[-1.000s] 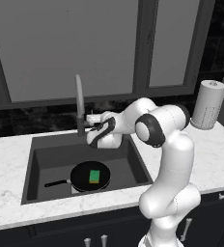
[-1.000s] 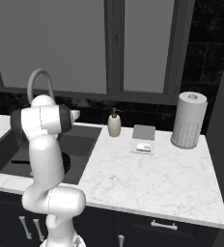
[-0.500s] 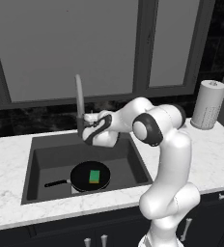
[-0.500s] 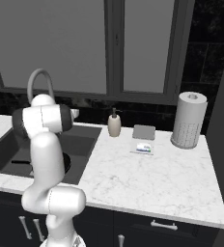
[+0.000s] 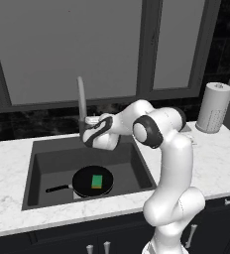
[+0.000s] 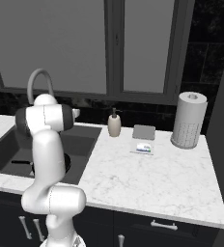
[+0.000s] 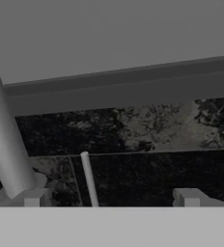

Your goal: Pick the pan and sponge and place them into the sink. Then turn on the water.

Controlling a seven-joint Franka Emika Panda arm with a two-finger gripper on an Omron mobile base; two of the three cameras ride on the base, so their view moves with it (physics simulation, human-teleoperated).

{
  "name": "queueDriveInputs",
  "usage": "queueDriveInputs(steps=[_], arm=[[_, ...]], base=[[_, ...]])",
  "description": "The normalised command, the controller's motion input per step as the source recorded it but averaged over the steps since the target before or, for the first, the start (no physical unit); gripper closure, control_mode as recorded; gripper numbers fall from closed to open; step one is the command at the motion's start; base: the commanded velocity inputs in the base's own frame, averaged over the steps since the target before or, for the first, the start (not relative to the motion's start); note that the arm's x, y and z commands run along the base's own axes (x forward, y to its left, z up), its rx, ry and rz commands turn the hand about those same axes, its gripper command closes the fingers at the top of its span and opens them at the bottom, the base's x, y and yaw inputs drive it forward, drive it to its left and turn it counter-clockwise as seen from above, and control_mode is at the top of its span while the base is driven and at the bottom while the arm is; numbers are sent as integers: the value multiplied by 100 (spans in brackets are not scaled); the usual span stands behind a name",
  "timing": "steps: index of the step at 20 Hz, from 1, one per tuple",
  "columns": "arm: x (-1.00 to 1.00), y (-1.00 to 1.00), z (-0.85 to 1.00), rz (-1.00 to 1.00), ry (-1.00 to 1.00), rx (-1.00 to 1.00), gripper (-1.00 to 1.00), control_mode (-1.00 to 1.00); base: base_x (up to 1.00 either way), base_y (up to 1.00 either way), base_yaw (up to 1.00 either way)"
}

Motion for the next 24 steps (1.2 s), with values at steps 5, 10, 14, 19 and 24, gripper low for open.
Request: queueDriveInputs(steps=[5,10,14,19,24], arm=[[20,2,-20,0,0,0,-100,-100],[17,2,-18,0,0,0,-100,-100],[16,3,-15,0,0,0,-100,-100],[10,5,-9,0,0,0,-100,-100],[10,6,-4,0,0,0,-100,-100]], base=[[0,0,0],[0,0,0],[0,0,0],[0,0,0],[0,0,0]])
